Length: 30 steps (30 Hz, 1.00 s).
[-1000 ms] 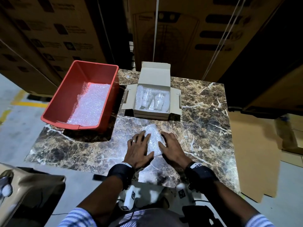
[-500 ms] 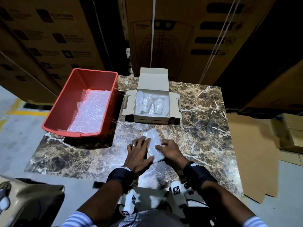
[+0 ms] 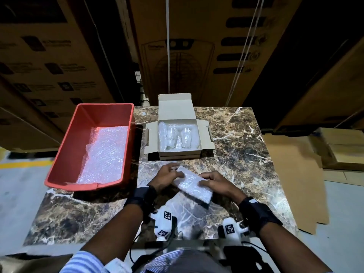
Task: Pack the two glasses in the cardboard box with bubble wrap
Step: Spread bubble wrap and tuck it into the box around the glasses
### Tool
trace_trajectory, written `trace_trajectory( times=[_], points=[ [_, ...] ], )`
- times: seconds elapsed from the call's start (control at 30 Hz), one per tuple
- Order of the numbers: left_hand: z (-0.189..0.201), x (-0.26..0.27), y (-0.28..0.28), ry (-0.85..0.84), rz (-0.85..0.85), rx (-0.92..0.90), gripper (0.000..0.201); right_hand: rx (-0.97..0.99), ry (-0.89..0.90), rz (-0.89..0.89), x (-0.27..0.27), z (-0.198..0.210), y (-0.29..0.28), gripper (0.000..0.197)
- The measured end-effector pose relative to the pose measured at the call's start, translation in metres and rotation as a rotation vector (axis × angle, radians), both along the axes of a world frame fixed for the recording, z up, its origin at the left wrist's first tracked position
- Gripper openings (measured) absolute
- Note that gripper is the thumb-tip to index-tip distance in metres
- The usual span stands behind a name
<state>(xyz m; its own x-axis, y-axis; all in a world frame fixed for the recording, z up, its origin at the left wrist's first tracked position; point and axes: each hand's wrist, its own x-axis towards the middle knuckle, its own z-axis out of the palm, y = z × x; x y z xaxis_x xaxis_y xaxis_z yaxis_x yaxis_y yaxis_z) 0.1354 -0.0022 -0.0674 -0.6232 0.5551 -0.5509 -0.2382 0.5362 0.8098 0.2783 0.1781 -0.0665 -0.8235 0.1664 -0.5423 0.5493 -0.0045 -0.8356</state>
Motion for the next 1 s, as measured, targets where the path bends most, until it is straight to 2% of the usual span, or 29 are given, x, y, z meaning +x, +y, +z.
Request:
trace_trajectory(
  times=[0.13, 0.27, 0.4, 0.53, 0.7, 1.0],
  points=[
    [-0.013, -0.014, -0.004, -0.001, 0.000, -0.014, 0.039, 0.009, 0.018, -0.176, -0.001, 0.004, 0.001, 0.020],
    [-0.006, -0.018, -0.009, -0.132, 0.114, 0.093, 0.021, -0.025, 0.036, -0.331, 0.004, 0.000, -0.003, 0.031],
    [-0.001, -0.025, -0.016, -0.226, 0.189, 0.159, 0.025, -0.148, 0.007, -0.401, 0.006, 0.005, -0.010, 0.042],
    [0.000, -0.032, -0.023, -0.247, 0.169, 0.206, 0.024, -0.079, 0.005, -0.415, 0.001, 0.001, -0.014, 0.056],
    [0.002, -0.039, -0.031, -0.230, 0.150, 0.236, 0.030, -0.110, 0.073, -0.475, 0.001, 0.007, -0.030, 0.029],
    [0.012, -0.044, -0.041, -0.309, 0.139, 0.321, 0.027, -0.155, 0.167, -0.574, 0.009, 0.010, -0.048, 0.032]
  ],
)
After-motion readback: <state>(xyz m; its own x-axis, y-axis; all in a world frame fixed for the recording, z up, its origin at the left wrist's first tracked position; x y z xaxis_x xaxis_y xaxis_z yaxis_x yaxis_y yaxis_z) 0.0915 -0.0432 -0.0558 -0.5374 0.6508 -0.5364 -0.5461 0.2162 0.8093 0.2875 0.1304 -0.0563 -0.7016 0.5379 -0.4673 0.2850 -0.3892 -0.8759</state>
